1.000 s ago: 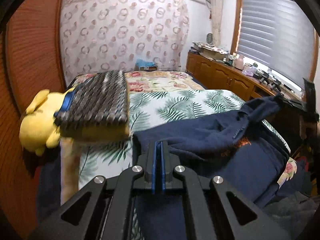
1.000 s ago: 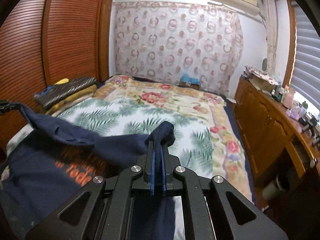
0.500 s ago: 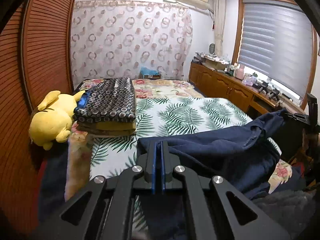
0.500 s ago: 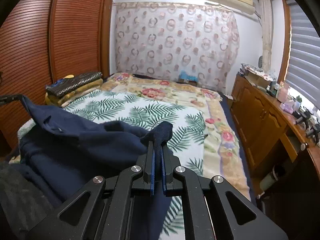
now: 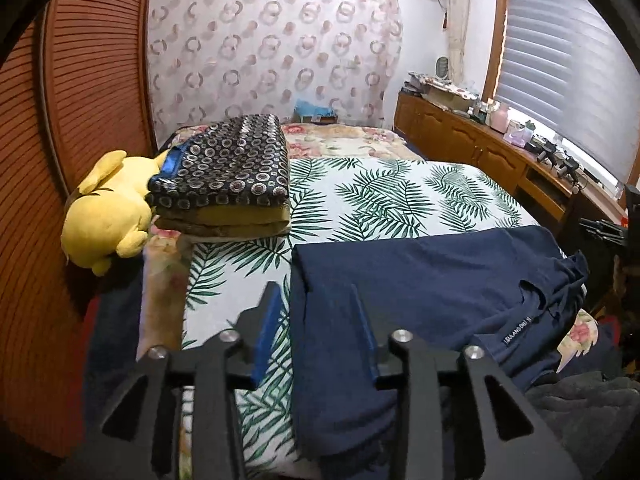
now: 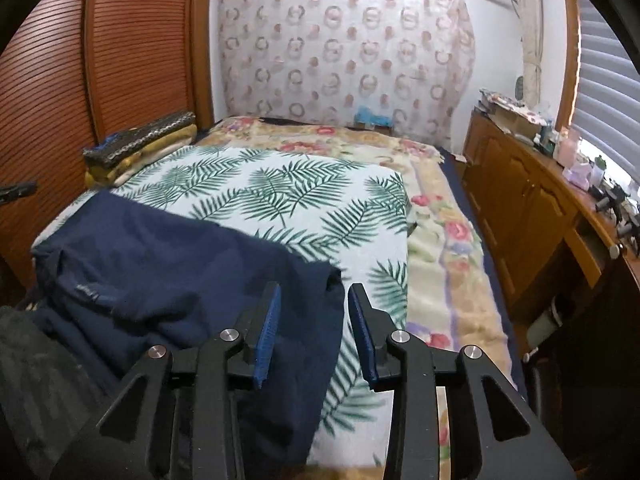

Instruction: Fold small clothes

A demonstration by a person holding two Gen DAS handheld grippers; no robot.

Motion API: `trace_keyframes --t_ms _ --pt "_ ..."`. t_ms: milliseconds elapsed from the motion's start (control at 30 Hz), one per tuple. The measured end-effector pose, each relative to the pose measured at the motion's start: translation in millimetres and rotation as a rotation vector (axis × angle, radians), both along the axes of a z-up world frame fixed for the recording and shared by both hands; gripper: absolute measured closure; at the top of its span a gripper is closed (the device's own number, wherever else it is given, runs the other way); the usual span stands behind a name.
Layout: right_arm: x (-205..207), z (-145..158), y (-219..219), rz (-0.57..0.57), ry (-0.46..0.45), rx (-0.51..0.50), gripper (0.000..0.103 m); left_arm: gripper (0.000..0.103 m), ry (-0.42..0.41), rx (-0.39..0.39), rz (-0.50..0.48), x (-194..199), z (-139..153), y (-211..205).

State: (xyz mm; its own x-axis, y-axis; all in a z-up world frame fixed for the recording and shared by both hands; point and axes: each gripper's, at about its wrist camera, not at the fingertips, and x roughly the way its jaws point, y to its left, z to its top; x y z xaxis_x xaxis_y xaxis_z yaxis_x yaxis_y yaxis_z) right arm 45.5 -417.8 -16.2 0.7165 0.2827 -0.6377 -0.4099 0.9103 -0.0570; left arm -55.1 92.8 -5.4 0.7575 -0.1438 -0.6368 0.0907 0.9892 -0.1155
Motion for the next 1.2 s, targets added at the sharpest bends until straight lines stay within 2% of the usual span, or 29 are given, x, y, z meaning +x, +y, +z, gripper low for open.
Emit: trace_keyframes --t_ms 100,267,400,533,733,833,900,967,1100,1200 --pt "17 -8 11 0.015 0.003 0.011 0.067 0.051 0.015 -0.012 -0.015 16 -7 -2" --pt "48 -25 14 -0.006 0.038 0.048 0.067 0.05 0.058 -0.012 -0.029 45 -20 -5" --pt "69 -39 12 -0.047 0.086 0.035 0.067 0.05 0.09 -0.007 -0.027 69 -33 -5" --pt "82 -55 4 -0.085 0.157 0.049 0.067 0.05 0.147 -0.045 -0.04 92 -50 -4" --pt "84 -67 8 -0.041 0.23 0.06 0.067 0.05 0.204 -0.004 -0.046 103 -72 -12" --pt "83 -64 11 -0.022 0.228 0.051 0.075 0.05 0.208 0.008 -0.042 104 -79 -13" --pt "84 -63 13 -0.01 0.227 0.05 0.088 0.05 0.204 0.018 -0.038 104 -79 -13" --pt "84 -60 14 0.001 0.211 0.055 0.096 0.05 0.198 0.032 -0.034 104 -80 -15" --pt "76 -42 1 -0.083 0.095 0.1 0.1 0.049 0.176 0.043 -0.03 105 -82 -16" --pt "73 -33 -8 -0.145 0.058 0.126 0.1 0.049 0.174 0.035 -0.03 106 -82 -13"
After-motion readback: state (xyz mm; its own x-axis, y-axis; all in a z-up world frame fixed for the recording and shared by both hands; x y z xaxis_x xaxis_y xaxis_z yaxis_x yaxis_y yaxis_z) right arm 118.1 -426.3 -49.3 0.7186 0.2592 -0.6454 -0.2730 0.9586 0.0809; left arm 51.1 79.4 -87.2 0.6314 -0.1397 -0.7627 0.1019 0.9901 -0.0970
